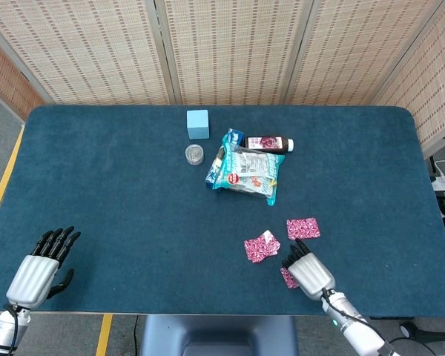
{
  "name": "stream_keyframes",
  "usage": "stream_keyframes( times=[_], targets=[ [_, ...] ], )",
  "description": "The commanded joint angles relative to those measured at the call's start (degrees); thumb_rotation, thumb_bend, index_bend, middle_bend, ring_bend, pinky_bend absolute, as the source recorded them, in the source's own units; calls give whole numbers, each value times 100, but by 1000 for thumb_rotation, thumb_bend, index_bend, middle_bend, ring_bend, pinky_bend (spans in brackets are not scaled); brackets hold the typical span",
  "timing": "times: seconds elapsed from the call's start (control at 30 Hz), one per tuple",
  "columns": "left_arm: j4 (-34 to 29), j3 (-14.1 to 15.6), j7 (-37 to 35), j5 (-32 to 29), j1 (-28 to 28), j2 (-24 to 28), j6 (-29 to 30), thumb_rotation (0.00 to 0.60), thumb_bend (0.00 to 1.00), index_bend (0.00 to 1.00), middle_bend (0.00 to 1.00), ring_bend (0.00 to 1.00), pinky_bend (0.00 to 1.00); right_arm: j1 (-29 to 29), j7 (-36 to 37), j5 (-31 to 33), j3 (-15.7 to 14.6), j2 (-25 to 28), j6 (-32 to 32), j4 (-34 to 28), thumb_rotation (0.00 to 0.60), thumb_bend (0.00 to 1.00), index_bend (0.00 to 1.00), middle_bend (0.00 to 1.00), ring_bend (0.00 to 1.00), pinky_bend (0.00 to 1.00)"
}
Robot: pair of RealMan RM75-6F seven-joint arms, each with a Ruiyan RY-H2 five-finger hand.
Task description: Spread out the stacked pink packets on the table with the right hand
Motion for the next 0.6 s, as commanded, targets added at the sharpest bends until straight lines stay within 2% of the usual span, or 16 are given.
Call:
stream_keyframes(
  times=[0.03, 0.2, 0.4, 0.6],
  targets=[
    [-5, -3, -3, -9, 4, 0, -1, 600, 447, 0, 0, 0, 91, -3, -82, 31, 31, 63, -42, -73, 600, 241, 0, 50, 0, 0],
    [-25, -12, 15, -55, 14, -8, -14, 600, 447, 0, 0, 0, 99, -182, 14, -284, 78, 207, 326, -230, 600, 241, 0, 36, 0, 0],
    [-50, -19, 65, -81, 3, -10, -50, 600, 447, 0, 0, 0, 105, -448, 463, -863, 44, 647, 803, -541, 600, 241, 0, 36, 0, 0],
    [-50, -46, 37, -82, 36, 3, 43, 600, 446, 0, 0, 0, 105, -1179, 1436, -1579, 46, 981, 2028, -374, 600, 241, 0, 36, 0, 0]
  ],
)
